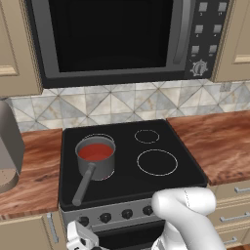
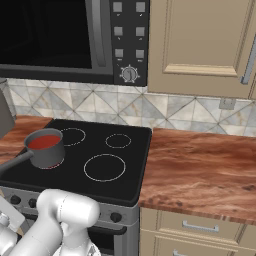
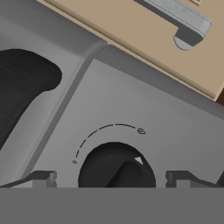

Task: Wait until the marinara sauce is simmered to a deep red color and then turn off the stove.

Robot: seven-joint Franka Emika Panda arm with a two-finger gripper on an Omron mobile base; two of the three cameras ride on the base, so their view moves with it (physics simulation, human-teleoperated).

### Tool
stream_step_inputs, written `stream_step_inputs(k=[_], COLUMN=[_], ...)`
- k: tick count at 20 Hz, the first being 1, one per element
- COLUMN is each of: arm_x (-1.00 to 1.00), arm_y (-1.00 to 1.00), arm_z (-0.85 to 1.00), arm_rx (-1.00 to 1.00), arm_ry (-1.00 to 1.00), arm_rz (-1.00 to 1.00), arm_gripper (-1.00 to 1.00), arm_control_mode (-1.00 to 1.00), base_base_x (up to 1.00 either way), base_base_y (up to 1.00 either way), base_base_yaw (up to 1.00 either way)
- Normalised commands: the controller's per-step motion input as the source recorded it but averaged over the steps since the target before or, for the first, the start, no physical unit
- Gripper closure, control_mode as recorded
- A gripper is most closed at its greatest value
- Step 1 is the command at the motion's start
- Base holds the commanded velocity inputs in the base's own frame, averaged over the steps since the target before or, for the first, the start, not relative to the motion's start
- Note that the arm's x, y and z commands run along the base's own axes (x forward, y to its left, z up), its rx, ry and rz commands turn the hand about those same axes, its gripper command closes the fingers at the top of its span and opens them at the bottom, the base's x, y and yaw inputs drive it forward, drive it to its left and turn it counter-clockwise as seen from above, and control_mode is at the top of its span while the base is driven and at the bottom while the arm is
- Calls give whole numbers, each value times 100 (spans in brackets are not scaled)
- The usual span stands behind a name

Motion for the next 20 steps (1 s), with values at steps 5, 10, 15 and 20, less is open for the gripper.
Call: stream_step_inputs(k=[5,10,15,20], arm_x=[0,0,0,0], arm_y=[0,0,0,0], arm_z=[0,0,0,0], arm_rx=[0,0,0,0], arm_ry=[0,0,0,0], arm_rz=[0,0,0,0], arm_gripper=[-100,-100,-100,-100], arm_control_mode=[-100,-100,-100,-100], base_base_x=[0,0,0,0], base_base_y=[0,0,0,0], base_base_yaw=[0,0,0,0])
